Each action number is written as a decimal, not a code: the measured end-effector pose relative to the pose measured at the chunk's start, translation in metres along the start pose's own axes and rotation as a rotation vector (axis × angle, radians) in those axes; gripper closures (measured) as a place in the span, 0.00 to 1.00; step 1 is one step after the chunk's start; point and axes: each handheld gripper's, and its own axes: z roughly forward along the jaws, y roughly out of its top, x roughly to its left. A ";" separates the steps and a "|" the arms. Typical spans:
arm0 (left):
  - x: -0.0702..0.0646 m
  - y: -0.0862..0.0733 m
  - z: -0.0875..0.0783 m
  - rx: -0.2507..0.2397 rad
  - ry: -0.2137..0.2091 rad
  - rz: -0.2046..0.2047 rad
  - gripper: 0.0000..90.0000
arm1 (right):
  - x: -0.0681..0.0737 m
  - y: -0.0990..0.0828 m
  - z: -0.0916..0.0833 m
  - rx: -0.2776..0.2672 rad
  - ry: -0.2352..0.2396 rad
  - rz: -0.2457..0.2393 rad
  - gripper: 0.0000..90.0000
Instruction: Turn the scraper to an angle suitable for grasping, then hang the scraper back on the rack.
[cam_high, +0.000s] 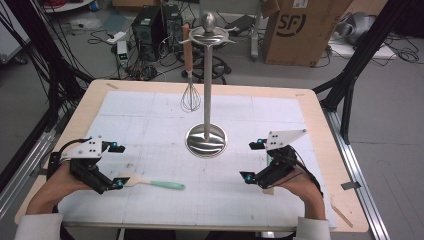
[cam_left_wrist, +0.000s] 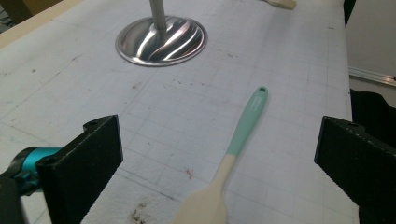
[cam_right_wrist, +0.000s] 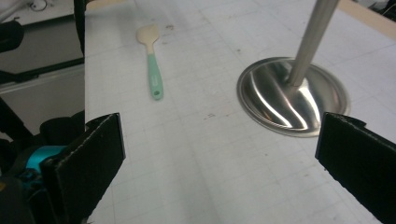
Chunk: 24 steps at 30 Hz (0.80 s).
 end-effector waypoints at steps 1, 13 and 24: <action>0.000 0.000 0.000 0.001 0.003 0.000 0.02 | -0.001 -0.002 -0.003 -0.010 -0.007 0.009 0.00; -0.003 0.001 -0.001 -0.012 0.011 0.007 0.02 | -0.005 -0.013 -0.024 -0.058 -0.051 0.041 0.00; -0.003 0.009 0.006 -0.005 0.012 0.018 0.02 | -0.011 -0.027 -0.033 -0.091 -0.059 0.071 0.00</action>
